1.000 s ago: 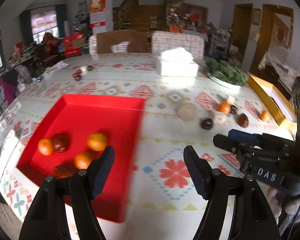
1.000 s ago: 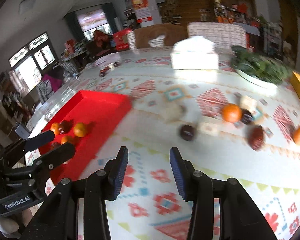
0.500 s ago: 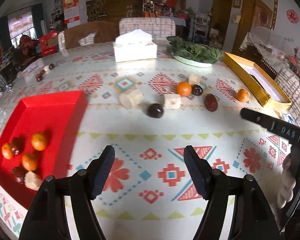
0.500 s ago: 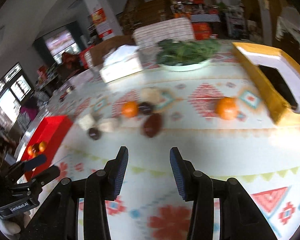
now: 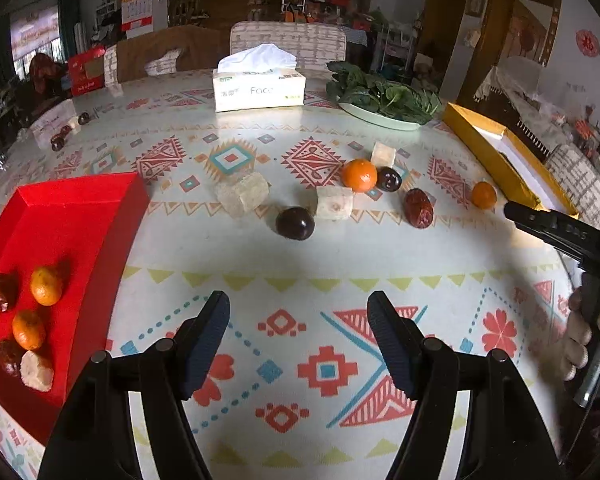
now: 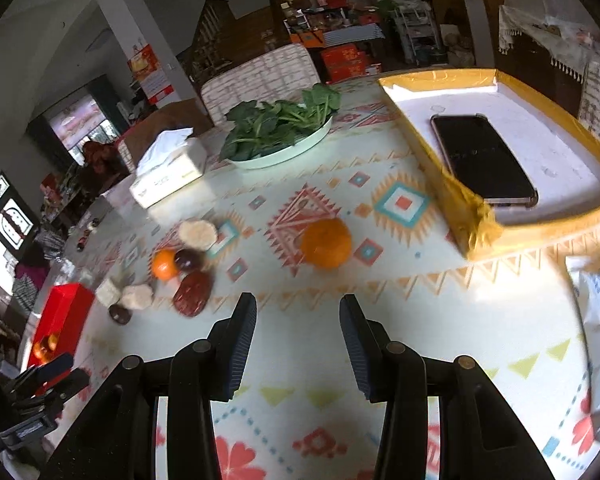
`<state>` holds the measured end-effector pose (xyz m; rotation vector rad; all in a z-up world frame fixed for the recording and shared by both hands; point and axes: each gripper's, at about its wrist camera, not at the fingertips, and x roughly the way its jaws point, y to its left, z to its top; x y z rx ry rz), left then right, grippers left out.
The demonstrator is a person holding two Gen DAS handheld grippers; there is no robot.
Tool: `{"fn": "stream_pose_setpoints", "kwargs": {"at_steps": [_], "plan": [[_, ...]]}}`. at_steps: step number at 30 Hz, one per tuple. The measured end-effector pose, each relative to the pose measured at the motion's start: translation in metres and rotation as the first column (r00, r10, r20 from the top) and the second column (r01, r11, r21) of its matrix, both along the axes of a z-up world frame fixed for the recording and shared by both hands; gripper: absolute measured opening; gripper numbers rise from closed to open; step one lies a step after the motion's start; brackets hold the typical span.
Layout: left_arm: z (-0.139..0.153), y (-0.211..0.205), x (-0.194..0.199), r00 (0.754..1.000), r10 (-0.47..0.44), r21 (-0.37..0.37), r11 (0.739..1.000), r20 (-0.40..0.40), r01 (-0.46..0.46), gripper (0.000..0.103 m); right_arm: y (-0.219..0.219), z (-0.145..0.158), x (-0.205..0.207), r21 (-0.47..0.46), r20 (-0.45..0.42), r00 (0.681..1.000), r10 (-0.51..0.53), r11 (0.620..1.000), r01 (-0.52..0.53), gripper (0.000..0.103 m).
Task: Organize fruits
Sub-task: 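Withdraw both open grippers from the red box back over the table, then close left gripper on a red jujube while right gripper grasps a mandarin orange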
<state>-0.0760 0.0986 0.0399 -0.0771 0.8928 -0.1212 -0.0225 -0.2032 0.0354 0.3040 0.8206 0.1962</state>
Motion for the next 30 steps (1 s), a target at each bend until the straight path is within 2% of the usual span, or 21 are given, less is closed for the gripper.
{"fn": "stream_pose_setpoints", "kwargs": {"at_steps": [5,10,15,16,18,23,25,27,30], "plan": [[0.004,-0.007,0.011,0.999,-0.038,-0.043,0.998,-0.004,0.038,0.071,0.003,-0.002,0.031,-0.076,-0.009,0.998,-0.057,0.996,0.056,0.047],[0.013,-0.037,0.023,0.990,-0.137,-0.043,0.989,0.036,0.138,0.071,0.005,-0.012,0.059,-0.113,-0.035,0.996,-0.077,0.991,0.073,0.047],[0.012,-0.069,0.047,0.980,-0.196,-0.035,0.980,0.044,0.197,0.067,0.003,-0.020,0.065,-0.104,-0.044,0.997,-0.070,0.992,0.065,0.046],[0.011,-0.073,0.050,0.978,-0.206,-0.039,0.978,0.042,0.207,0.067,0.003,-0.021,0.065,-0.098,-0.041,0.997,-0.062,0.993,0.057,0.041],[0.008,-0.086,0.060,0.972,-0.231,-0.045,0.972,0.035,0.232,0.067,0.004,-0.020,0.064,-0.097,-0.041,0.998,-0.052,0.994,0.048,0.039],[-0.003,-0.113,0.079,0.962,-0.272,0.011,0.962,0.023,0.271,0.066,0.004,-0.020,0.063,-0.093,-0.038,0.998,-0.042,0.995,0.038,0.039],[-0.009,-0.119,0.086,0.960,-0.279,0.028,0.960,0.013,0.278,0.060,0.003,-0.019,0.061,-0.091,-0.035,0.999,-0.040,0.995,0.036,0.039],[-0.013,-0.125,0.092,0.957,-0.290,0.042,0.956,0.003,0.290,0.044,0.000,-0.017,0.058,-0.084,-0.029,0.999,-0.042,0.996,0.040,0.039],[-0.020,-0.131,0.096,0.956,-0.294,0.066,0.953,-0.008,0.294,0.040,-0.002,-0.016,0.057,-0.073,-0.027,0.999,-0.043,0.996,0.041,0.039]]}}
